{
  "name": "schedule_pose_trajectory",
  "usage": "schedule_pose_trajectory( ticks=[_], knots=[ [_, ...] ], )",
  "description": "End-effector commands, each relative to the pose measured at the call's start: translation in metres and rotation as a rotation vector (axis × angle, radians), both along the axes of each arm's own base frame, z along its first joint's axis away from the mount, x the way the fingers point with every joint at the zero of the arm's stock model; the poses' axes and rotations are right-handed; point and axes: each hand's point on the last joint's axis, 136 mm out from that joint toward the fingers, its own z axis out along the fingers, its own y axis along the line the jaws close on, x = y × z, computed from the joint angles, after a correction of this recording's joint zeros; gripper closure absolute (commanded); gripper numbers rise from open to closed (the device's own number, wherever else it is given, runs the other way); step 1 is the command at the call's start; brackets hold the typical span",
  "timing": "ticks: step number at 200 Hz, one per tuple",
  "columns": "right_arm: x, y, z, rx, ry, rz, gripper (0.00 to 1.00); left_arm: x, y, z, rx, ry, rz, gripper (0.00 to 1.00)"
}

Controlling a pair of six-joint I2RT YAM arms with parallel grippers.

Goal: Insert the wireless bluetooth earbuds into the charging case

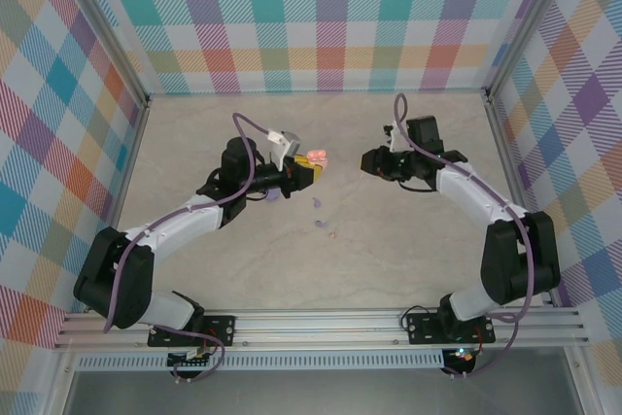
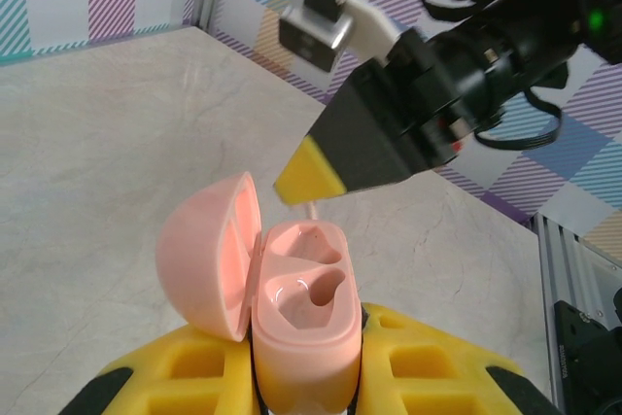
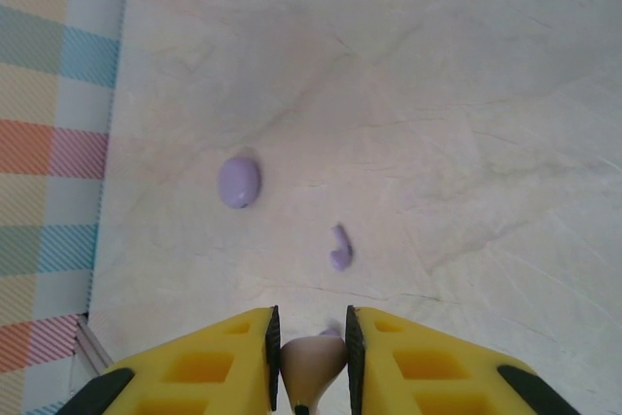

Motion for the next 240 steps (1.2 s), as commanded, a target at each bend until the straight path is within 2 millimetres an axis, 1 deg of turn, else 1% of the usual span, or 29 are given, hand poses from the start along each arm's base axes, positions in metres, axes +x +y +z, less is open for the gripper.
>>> schedule_pose_trajectory(
  ticks=[1, 41, 80, 117, 154, 196, 240],
  knots=[
    [-0.006, 0.008, 0.033, 0.090, -0.075, 0.036, 0.72, -0.002, -0.005, 0.003, -0.021, -0.033, -0.009, 0.84],
    [-0.017, 0.015, 0.070, 0.176, -0.151, 0.057, 0.72, -0.002, -0.006, 0.002, -0.016, -0.036, -0.015, 0.84],
    [-0.028, 0.028, 0.096, 0.197, -0.213, 0.098, 0.72, -0.007, -0.010, 0.001, 0.000, -0.051, -0.037, 0.84],
    [-0.036, 0.042, 0.113, 0.217, -0.261, 0.130, 0.72, -0.013, -0.014, 0.003, 0.011, -0.077, -0.059, 0.84],
    [-0.041, 0.055, 0.122, 0.226, -0.283, 0.153, 0.71, -0.018, -0.018, 0.004, 0.028, -0.098, -0.075, 0.84],
    [-0.043, 0.066, 0.125, 0.224, -0.296, 0.164, 0.71, -0.021, -0.020, 0.003, 0.053, -0.107, -0.078, 0.84],
    [-0.041, 0.070, 0.124, 0.187, -0.318, 0.135, 0.72, -0.021, -0.022, 0.005, 0.058, -0.103, -0.081, 0.84]
  ],
)
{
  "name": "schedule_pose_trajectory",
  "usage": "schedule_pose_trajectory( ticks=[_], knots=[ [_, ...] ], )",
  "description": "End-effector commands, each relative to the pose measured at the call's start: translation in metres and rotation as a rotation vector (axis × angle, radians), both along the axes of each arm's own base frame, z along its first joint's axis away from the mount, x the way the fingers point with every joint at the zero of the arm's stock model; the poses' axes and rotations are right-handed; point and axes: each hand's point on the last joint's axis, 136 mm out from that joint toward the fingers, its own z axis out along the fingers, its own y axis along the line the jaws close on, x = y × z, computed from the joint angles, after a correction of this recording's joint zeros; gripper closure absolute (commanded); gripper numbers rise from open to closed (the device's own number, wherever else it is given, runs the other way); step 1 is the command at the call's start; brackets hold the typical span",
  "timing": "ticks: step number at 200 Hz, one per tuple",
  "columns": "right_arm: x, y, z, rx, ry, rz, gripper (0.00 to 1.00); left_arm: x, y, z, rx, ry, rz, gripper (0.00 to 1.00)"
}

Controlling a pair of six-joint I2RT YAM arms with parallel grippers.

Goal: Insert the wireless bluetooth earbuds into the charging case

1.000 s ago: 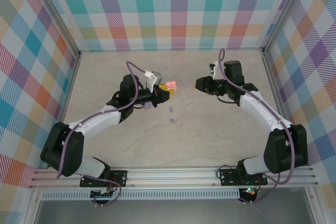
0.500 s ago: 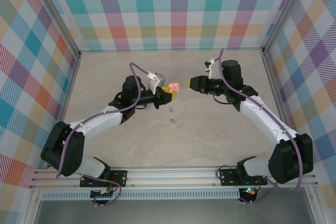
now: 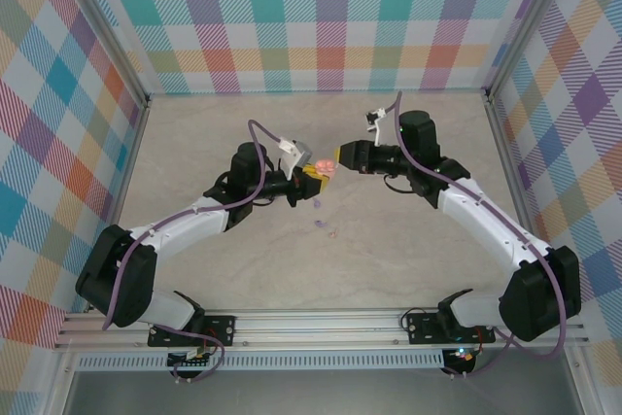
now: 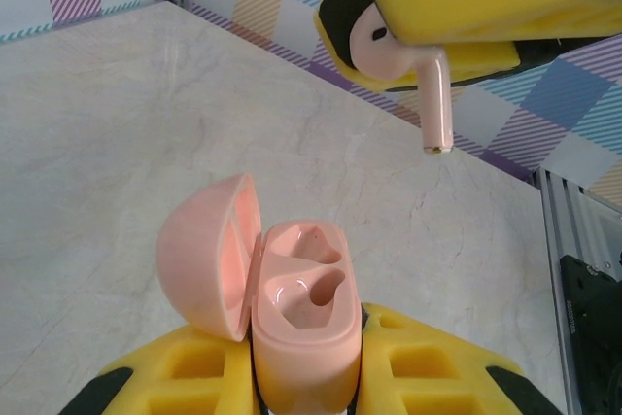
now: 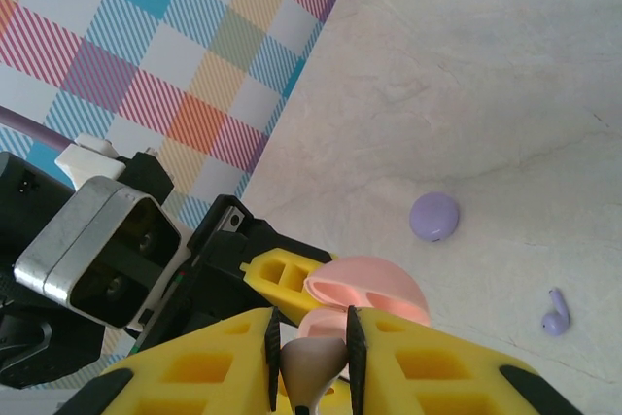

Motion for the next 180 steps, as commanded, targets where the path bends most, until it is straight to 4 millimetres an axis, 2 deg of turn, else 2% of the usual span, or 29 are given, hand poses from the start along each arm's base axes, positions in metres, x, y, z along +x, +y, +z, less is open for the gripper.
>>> schedule_pose_trajectory(
  ticks=[1, 180],
  knots=[
    [0.004, 0.003, 0.021, 0.011, -0.070, -0.028, 0.72, -0.004, -0.006, 0.021, -0.015, -0.059, -0.021, 0.84],
    [0.007, 0.017, 0.005, -0.094, -0.132, -0.078, 0.72, -0.010, -0.007, 0.030, -0.044, -0.062, -0.036, 0.84]
  ],
)
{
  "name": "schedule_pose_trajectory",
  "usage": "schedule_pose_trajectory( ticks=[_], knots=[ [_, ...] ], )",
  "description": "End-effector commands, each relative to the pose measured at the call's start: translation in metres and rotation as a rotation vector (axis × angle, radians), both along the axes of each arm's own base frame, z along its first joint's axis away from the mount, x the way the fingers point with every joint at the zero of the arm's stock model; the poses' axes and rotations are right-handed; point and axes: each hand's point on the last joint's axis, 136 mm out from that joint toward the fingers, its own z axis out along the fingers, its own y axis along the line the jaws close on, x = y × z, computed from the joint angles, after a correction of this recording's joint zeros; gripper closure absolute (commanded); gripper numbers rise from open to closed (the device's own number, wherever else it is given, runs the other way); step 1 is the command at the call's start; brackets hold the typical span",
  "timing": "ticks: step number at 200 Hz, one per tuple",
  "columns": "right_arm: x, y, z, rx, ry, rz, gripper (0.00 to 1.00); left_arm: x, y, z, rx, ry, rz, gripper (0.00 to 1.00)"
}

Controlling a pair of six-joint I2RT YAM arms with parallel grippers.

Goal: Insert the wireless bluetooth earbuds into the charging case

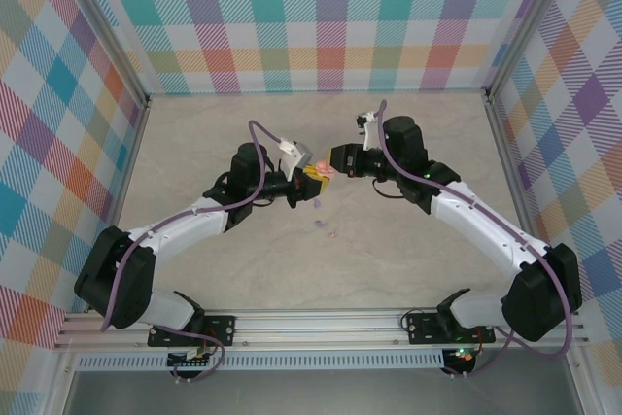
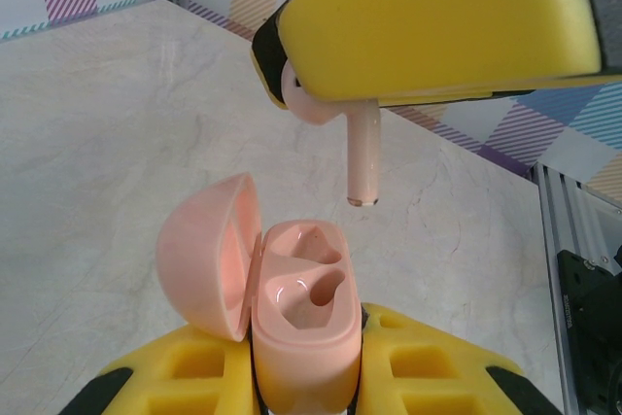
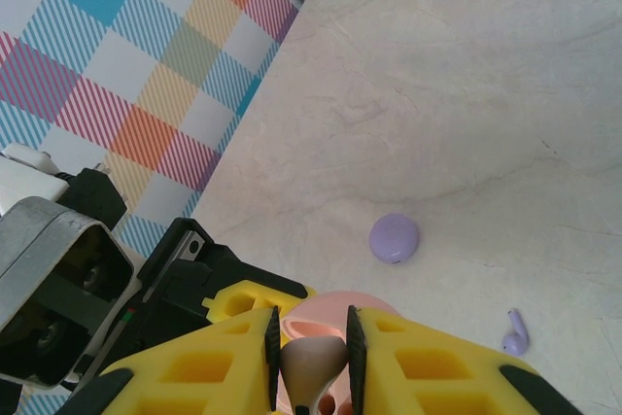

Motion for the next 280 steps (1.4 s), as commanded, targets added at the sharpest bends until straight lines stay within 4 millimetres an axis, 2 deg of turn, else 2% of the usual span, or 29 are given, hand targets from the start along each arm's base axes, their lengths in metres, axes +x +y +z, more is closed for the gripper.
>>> schedule_pose_trajectory(
  ticks=[1, 280],
  knots=[
    [0.004, 0.005, 0.012, -0.003, -0.055, 0.005, 0.72, -0.007, -0.006, 0.030, -0.050, -0.061, -0.029, 0.84],
    [0.005, 0.007, -0.005, -0.053, -0.060, -0.003, 0.71, -0.002, -0.006, 0.043, -0.097, -0.044, 0.008, 0.84]
  ],
)
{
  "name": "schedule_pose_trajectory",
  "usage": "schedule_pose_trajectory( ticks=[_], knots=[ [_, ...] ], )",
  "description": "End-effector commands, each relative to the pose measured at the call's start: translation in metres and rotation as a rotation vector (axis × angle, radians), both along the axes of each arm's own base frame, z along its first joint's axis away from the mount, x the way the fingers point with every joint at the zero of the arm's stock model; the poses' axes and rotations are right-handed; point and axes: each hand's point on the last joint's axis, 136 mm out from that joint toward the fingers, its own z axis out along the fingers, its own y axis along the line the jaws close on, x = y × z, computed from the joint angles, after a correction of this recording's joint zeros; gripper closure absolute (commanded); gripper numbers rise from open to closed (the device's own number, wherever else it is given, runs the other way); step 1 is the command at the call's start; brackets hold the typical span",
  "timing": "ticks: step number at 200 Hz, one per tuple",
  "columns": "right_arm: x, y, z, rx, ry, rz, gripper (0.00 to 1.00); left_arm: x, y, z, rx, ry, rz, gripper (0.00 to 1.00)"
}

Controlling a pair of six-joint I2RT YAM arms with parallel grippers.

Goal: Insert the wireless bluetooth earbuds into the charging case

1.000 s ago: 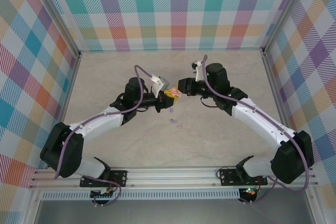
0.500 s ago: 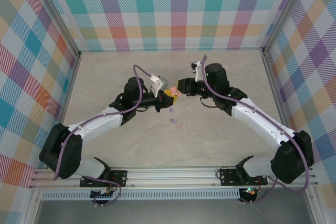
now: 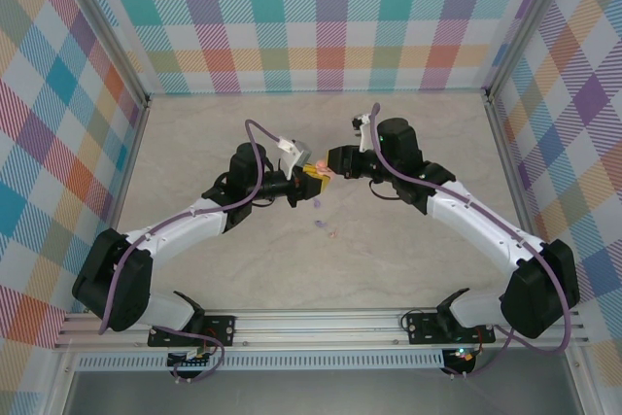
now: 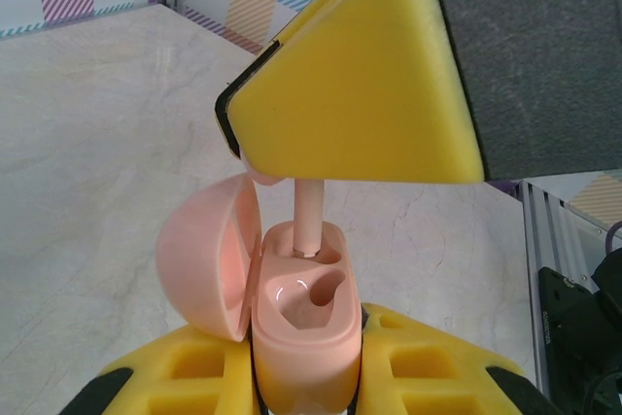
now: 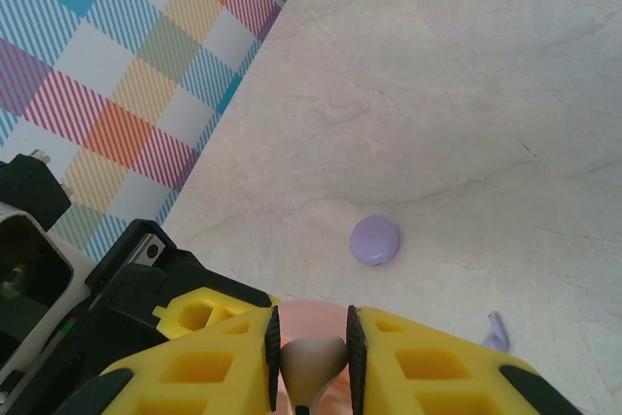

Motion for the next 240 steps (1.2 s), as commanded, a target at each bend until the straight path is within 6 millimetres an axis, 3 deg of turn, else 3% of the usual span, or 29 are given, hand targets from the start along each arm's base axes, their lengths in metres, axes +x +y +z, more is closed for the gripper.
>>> schedule_pose_trajectory(
  ticks=[1, 90, 240],
  knots=[
    [0.002, 0.004, 0.003, -0.008, -0.036, 0.009, 0.71, 0.001, -0.005, 0.035, -0.064, -0.078, -0.001, 0.84],
    [0.002, 0.005, -0.008, -0.032, -0.013, 0.008, 0.72, 0.003, -0.005, 0.037, -0.070, -0.078, 0.007, 0.84],
    [-0.001, 0.004, -0.011, -0.072, -0.011, -0.010, 0.69, 0.005, 0.001, 0.037, -0.065, -0.102, 0.047, 0.84]
  ],
)
